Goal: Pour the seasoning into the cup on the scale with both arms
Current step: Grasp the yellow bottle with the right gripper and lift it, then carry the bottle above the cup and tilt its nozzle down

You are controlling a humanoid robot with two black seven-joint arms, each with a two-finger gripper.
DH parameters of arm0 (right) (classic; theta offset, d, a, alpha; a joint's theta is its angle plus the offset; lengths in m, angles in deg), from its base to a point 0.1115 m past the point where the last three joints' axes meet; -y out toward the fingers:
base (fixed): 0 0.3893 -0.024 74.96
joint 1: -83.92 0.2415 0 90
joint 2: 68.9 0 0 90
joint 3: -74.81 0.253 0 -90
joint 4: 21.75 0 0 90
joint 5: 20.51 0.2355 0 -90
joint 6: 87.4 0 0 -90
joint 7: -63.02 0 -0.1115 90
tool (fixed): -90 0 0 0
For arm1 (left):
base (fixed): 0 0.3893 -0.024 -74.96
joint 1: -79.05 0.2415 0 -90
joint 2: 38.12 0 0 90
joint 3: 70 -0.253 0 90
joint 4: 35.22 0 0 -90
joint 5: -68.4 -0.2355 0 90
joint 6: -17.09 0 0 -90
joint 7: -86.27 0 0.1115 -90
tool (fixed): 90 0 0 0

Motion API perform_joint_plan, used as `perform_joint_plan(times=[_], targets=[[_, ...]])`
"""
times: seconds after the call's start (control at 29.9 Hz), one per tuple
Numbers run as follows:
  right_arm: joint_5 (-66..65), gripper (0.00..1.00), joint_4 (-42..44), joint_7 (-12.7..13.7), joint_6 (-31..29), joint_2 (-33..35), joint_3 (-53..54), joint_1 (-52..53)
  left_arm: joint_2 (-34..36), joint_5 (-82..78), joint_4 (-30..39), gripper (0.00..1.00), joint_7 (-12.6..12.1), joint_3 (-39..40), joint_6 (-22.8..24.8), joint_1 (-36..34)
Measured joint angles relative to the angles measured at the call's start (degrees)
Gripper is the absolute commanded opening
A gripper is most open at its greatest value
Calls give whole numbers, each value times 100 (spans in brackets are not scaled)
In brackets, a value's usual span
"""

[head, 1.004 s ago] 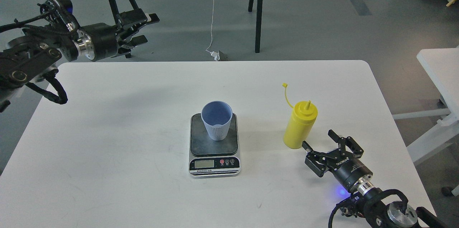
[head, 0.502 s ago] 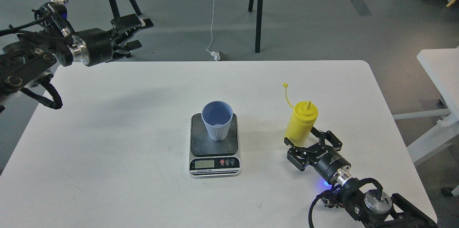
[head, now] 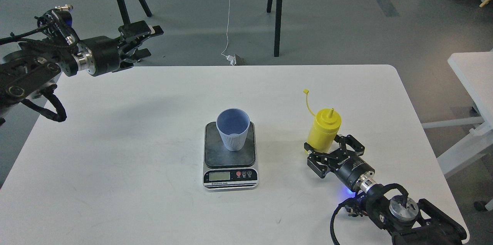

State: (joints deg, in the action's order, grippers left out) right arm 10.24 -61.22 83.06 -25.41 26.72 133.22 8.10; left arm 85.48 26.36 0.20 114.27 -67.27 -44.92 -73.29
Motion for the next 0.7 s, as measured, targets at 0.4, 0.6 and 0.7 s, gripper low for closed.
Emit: perform_joint_plan(times=[0.4,0.6,0.7], targets=[[-218,7,-63,4,1,37,-14,340,-4,6,0,100,0,0,0,2],[-557,6,-51,-19,1,546,-5,1334,-3,12,-1,100,1,0,0,3],[-1336,6,-17,-40,1,894,-10,2173,-3,12,0,100,1,0,0,3]])
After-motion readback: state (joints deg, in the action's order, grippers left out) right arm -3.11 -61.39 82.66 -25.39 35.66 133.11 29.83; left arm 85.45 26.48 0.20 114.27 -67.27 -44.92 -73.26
